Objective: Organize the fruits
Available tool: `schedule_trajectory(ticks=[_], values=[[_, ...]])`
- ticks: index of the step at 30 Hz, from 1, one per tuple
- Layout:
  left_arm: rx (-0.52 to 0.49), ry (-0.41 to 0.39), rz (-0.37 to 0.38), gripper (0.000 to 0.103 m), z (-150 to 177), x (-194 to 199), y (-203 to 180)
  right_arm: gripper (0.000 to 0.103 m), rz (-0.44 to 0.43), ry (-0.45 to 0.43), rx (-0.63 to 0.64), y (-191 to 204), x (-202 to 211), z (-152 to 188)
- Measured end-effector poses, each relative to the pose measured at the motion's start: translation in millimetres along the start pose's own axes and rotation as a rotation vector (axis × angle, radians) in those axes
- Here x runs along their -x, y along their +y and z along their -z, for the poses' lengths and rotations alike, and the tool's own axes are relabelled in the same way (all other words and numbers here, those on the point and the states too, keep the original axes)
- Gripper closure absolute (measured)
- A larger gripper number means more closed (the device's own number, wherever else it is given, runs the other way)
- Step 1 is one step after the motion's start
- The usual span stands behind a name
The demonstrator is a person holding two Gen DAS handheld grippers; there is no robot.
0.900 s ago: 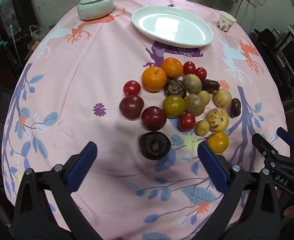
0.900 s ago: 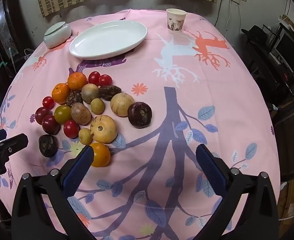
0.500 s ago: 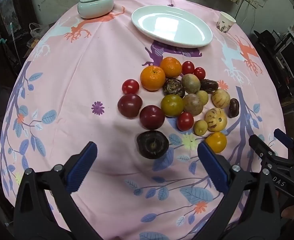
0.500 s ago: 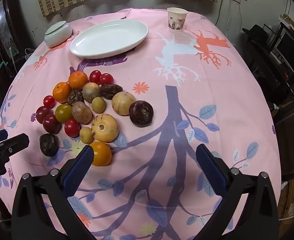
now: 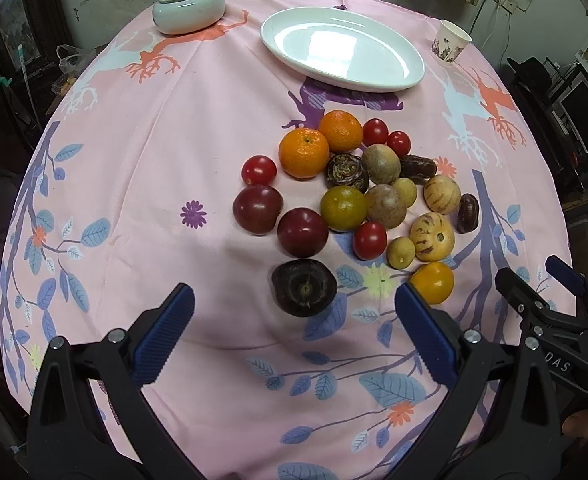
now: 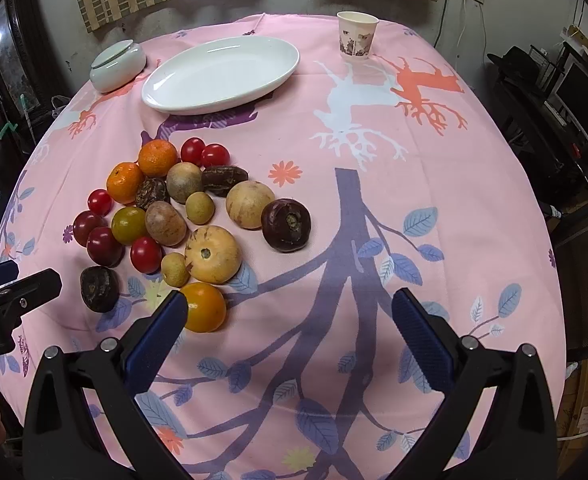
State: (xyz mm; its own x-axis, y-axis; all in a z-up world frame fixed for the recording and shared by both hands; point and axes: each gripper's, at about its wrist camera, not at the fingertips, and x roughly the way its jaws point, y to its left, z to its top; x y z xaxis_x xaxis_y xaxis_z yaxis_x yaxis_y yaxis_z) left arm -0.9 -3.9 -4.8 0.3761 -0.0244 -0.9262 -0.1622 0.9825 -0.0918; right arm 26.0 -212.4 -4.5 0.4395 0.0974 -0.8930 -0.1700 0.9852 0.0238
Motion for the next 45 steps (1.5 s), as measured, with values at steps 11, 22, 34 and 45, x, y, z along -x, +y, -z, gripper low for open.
schedule_trajectory(ticks=[11,22,34,45], values=[[0.002,0.004,0.000,0.002,-0.9,-0.5,0.2,0.001,-0.002,0.008,-0.001,0.3,-1.7,-0.6],[0.006,0.017,-0.002,0.002,-0.8,-3.2,0.7,0.001,-0.007,0.015,-0.001,1.7,-2.8,-0.3],[0.007,0.025,-0.004,0.002,0.5,-4.6,0.0,0.001,-0.009,0.032,-0.009,0.2,-4.4,1.7],[0.007,0.030,-0.007,0.002,0.7,-5.2,0.3,0.001,-0.010,0.042,-0.013,-0.1,-6.6,1.3]])
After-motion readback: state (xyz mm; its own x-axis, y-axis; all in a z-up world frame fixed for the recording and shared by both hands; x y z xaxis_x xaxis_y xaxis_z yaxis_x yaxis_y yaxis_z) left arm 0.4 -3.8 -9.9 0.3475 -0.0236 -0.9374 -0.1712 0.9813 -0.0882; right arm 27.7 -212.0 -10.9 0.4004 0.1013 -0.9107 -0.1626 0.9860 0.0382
